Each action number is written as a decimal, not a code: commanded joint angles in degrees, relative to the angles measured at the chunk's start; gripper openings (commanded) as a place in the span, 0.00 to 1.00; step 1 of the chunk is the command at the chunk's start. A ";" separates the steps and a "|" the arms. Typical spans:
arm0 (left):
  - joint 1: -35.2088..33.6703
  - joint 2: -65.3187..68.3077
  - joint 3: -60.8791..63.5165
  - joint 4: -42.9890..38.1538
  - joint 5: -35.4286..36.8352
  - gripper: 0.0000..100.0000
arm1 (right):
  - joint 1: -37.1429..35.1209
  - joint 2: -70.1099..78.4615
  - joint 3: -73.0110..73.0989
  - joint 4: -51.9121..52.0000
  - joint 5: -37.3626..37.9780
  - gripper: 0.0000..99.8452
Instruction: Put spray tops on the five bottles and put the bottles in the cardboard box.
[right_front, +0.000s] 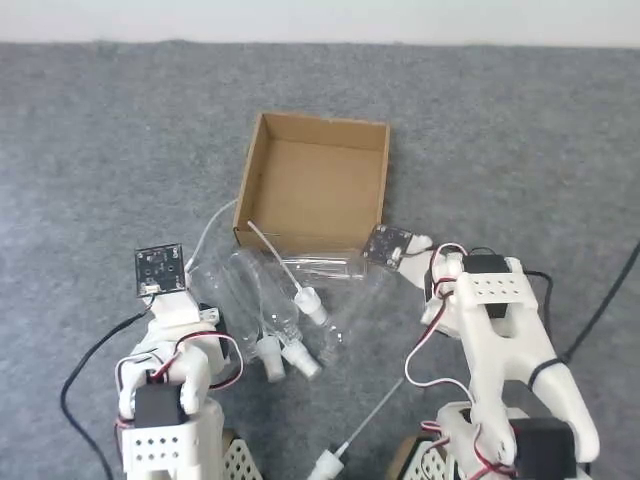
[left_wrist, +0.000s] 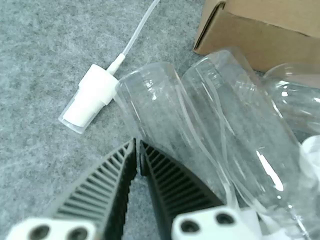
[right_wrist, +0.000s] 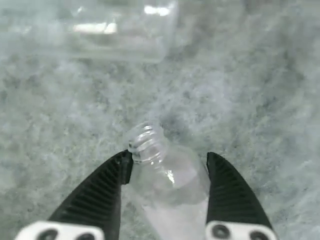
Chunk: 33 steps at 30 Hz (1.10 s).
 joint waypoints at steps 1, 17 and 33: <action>-0.09 -1.05 -0.66 0.26 0.09 0.01 | 0.48 0.57 -5.36 -0.75 -7.56 0.12; -0.09 -1.05 -0.66 0.26 0.09 0.01 | -4.62 0.66 -7.91 -0.31 -26.73 0.15; -0.09 -1.05 -0.66 0.26 0.09 0.01 | -9.19 0.57 -11.08 8.75 -22.86 0.29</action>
